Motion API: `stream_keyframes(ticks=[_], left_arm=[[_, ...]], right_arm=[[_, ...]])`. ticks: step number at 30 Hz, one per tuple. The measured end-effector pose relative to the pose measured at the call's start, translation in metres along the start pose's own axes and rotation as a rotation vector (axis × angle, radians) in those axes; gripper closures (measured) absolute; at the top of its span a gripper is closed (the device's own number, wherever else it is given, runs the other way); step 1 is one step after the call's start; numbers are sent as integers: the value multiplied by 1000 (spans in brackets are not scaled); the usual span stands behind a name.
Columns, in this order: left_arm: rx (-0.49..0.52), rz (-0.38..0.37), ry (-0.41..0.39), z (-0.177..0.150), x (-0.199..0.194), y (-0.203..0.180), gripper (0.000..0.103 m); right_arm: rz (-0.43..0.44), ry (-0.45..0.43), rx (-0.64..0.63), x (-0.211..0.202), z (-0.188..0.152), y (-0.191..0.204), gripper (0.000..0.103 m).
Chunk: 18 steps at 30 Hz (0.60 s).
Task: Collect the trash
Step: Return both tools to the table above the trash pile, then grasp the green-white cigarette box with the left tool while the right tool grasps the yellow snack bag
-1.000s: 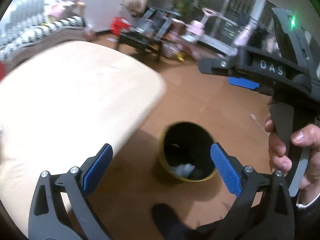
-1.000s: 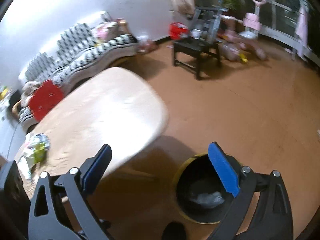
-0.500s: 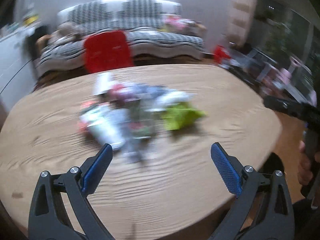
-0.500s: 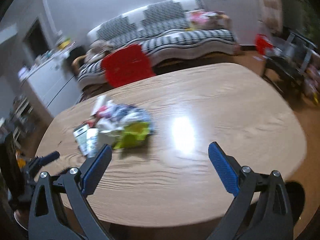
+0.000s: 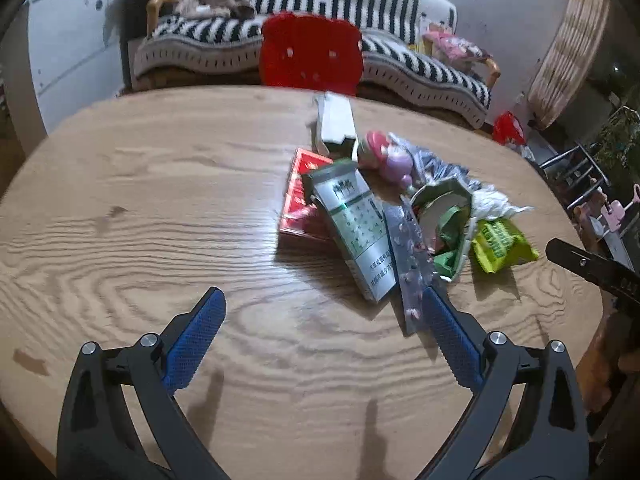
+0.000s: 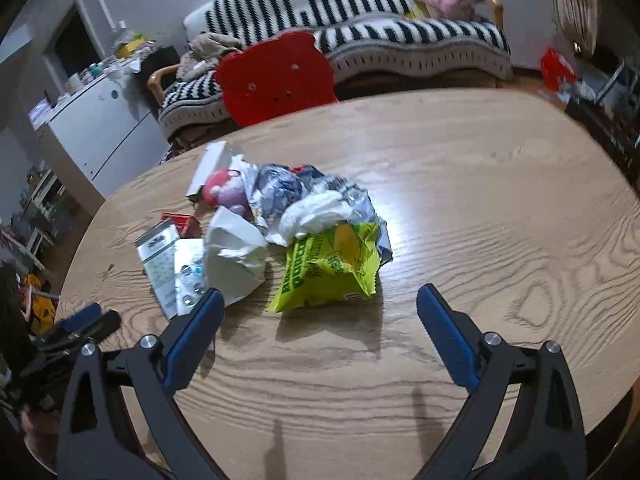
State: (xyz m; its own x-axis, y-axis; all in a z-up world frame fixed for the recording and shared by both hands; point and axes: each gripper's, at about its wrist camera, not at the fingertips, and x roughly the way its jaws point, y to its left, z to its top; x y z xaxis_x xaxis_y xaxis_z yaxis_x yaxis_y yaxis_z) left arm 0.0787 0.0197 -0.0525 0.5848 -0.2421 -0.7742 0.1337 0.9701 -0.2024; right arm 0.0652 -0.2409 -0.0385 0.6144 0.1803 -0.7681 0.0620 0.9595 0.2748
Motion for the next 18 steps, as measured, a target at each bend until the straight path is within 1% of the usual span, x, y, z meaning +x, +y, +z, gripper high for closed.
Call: stream_keyframes(ticks=[4, 6, 8, 9, 10, 11, 12, 13, 14, 15, 16, 17, 18], left_arm=[[-4, 3, 20, 4, 31, -5, 8], [-18, -3, 18, 7, 39, -6, 9], [-29, -21, 20, 10, 43, -8, 21], [-37, -34, 27, 11, 45, -10, 23], [-45, -46, 35, 12, 47, -11, 28], [-52, -57, 45, 11, 48, -12, 36], [-52, -66, 52, 10, 50, -15, 39], [-40, -67, 51, 10, 50, -18, 47], [-33, -80, 62, 10, 52, -20, 58], [-41, -96, 63, 11, 52, -21, 61], [-53, -109, 64, 10, 52, -22, 66], [-57, -111, 64, 10, 51, -22, 72], [-52, -109, 56, 10, 49, -23, 76]], right_arm=[[-13, 38, 23, 22, 3, -7, 10], [-7, 58, 40, 32, 5, -10, 15], [-1, 73, 49, 39, 5, -12, 20], [1, 82, 51, 43, 5, -13, 21], [0, 88, 52, 45, 4, -12, 23], [3, 96, 54, 48, 4, -13, 24], [6, 101, 57, 50, 3, -13, 25], [7, 104, 58, 52, 4, -12, 27], [11, 108, 60, 53, 4, -12, 30], [24, 112, 67, 53, 3, -13, 33], [29, 116, 69, 53, 3, -13, 44], [29, 119, 68, 53, 2, -13, 52], [28, 117, 62, 52, 3, -11, 52]])
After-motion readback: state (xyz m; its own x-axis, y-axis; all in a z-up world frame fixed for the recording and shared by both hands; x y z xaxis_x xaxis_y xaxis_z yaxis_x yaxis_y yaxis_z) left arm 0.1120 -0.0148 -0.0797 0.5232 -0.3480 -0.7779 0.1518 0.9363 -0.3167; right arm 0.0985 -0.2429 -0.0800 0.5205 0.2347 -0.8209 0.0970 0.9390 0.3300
